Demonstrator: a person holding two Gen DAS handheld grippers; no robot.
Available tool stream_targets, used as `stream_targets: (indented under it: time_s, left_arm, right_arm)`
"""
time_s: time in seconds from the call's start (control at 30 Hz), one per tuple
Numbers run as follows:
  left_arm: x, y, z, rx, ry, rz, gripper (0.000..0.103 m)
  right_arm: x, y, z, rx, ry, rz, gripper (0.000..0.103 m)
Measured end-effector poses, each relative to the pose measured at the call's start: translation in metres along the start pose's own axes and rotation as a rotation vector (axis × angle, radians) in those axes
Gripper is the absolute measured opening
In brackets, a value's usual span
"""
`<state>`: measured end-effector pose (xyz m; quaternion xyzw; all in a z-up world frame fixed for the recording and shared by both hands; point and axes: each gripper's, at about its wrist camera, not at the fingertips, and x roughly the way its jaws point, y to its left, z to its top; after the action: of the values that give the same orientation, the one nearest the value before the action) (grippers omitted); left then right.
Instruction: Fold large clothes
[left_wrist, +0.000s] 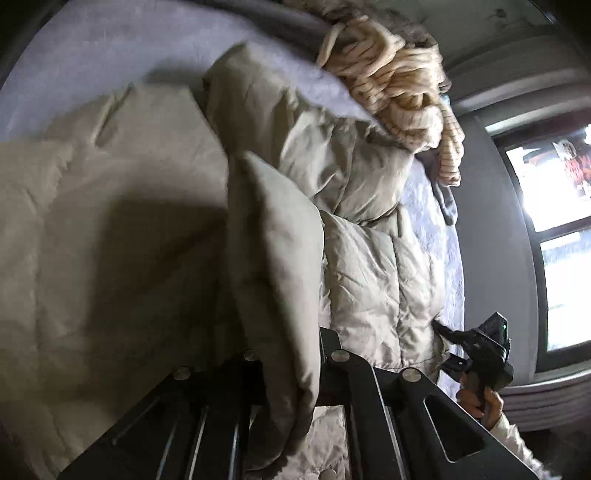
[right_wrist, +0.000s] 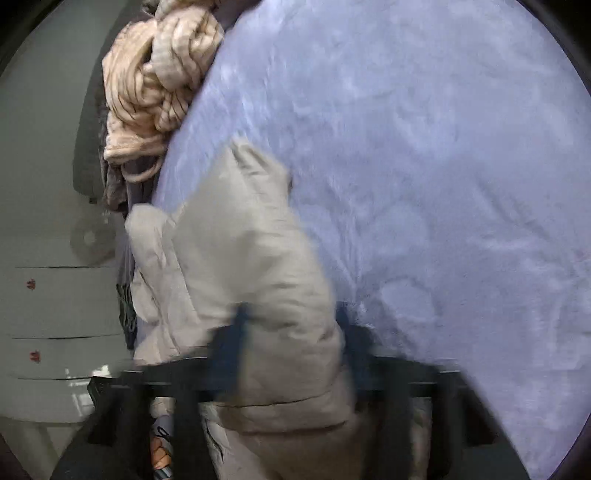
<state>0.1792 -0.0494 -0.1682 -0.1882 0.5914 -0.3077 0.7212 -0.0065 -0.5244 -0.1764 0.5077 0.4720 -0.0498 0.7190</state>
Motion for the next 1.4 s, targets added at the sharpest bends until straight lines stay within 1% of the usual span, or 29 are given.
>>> stream_targets:
  time_s: [0.03, 0.1, 0.13, 0.2, 0.27, 0.37, 0.43, 0.47, 0.5, 0.53, 0.57, 0.6, 0.63, 0.67, 0.73, 0.77, 0.8, 0.83, 0.9, 1.0, 1.03, 1.07, 1.1, 1.2, 1.23, 1.3, 1.4]
  left_arm:
    - [-0.008, -0.003, -0.004, 0.022, -0.021, 0.013, 0.009]
    - [-0.02, -0.003, -0.014, 0.052, -0.041, 0.045, 0.009]
    - [-0.022, -0.001, -0.02, 0.066, -0.039, 0.071, 0.009]
    - [-0.015, 0.006, -0.029, 0.078, -0.01, 0.121, 0.009]
    - [-0.007, 0.016, -0.035, 0.082, 0.006, 0.14, 0.009]
    - [0.001, 0.02, -0.035, 0.094, 0.001, 0.16, 0.01]
    - [0.0, 0.018, -0.033, 0.107, -0.01, 0.195, 0.015]
    - [-0.004, 0.018, -0.032, 0.111, -0.017, 0.222, 0.02]
    - [-0.008, 0.019, -0.032, 0.113, -0.027, 0.249, 0.032]
    - [-0.015, 0.02, -0.031, 0.116, -0.046, 0.293, 0.038]
    - [-0.025, 0.022, -0.03, 0.121, -0.074, 0.336, 0.05]
    - [-0.035, 0.024, -0.029, 0.122, -0.103, 0.375, 0.053]
    - [-0.04, 0.025, -0.026, 0.12, -0.122, 0.4, 0.053]
    - [-0.05, 0.026, -0.023, 0.116, -0.138, 0.413, 0.053]
    - [-0.067, 0.028, -0.021, 0.108, -0.165, 0.4, 0.053]
    - [-0.073, 0.027, -0.021, 0.115, -0.175, 0.393, 0.053]
    - [-0.077, 0.025, -0.022, 0.13, -0.183, 0.385, 0.053]
    - [-0.077, 0.018, -0.022, 0.156, -0.187, 0.373, 0.052]
    - [-0.073, 0.002, -0.024, 0.204, -0.181, 0.348, 0.052]
    - [-0.057, -0.017, -0.027, 0.247, -0.164, 0.344, 0.053]
    - [-0.051, -0.022, -0.029, 0.255, -0.164, 0.357, 0.053]
    - [-0.041, -0.024, -0.029, 0.262, -0.162, 0.39, 0.053]
    - [-0.03, -0.022, -0.029, 0.264, -0.149, 0.42, 0.053]
    - [-0.006, -0.009, -0.035, 0.257, -0.114, 0.471, 0.053]
    - [0.004, -0.001, -0.035, 0.248, -0.101, 0.479, 0.053]
    - [0.012, 0.007, -0.034, 0.235, -0.107, 0.456, 0.053]
    - [0.02, 0.008, -0.034, 0.251, -0.112, 0.468, 0.053]
  right_arm:
    - [-0.002, 0.006, -0.003, -0.027, -0.01, 0.013, 0.017]
    - [-0.01, 0.022, -0.006, -0.111, -0.026, 0.031, 0.013]
    - [-0.009, 0.031, -0.002, -0.141, -0.026, 0.024, 0.013]
    - [-0.009, 0.04, -0.002, -0.207, -0.013, -0.023, 0.013]
    - [-0.003, 0.038, -0.002, -0.23, -0.006, -0.079, 0.013]
    - [0.013, 0.032, -0.004, -0.262, -0.007, -0.166, 0.013]
    - [0.017, 0.026, -0.005, -0.261, -0.015, -0.184, 0.013]
    - [0.017, 0.024, -0.006, -0.256, -0.022, -0.188, 0.013]
    - [0.015, 0.023, -0.006, -0.247, -0.027, -0.188, 0.014]
    - [0.012, 0.023, -0.007, -0.24, -0.033, -0.193, 0.015]
    - [0.008, 0.021, -0.007, -0.238, -0.039, -0.202, 0.017]
    - [0.003, 0.023, -0.008, -0.238, -0.048, -0.218, 0.023]
    - [-0.002, 0.026, -0.009, -0.24, -0.057, -0.241, 0.033]
    - [-0.01, 0.029, -0.011, -0.249, -0.08, -0.27, 0.036]
    - [-0.028, 0.037, -0.013, -0.275, -0.146, -0.301, 0.036]
    - [-0.039, 0.041, -0.016, -0.287, -0.187, -0.314, 0.036]
    - [-0.043, 0.046, -0.015, -0.295, -0.209, -0.317, 0.036]
    - [-0.048, 0.049, -0.013, -0.3, -0.221, -0.308, 0.03]
    - [-0.053, 0.056, -0.015, -0.326, -0.218, -0.283, 0.01]
    - [-0.041, 0.071, -0.013, -0.391, -0.195, -0.272, 0.01]
    - [-0.032, 0.078, -0.01, -0.405, -0.188, -0.276, 0.01]
    - [-0.027, 0.079, -0.011, -0.419, -0.177, -0.28, 0.01]
    - [-0.018, 0.081, -0.011, -0.431, -0.165, -0.291, 0.01]
    - [0.011, 0.073, -0.008, -0.433, -0.129, -0.362, 0.01]
    - [0.019, 0.067, -0.006, -0.428, -0.127, -0.381, 0.01]
    - [0.029, 0.059, -0.002, -0.421, -0.137, -0.403, 0.006]
    - [0.037, 0.054, 0.003, -0.419, -0.154, -0.418, 0.006]
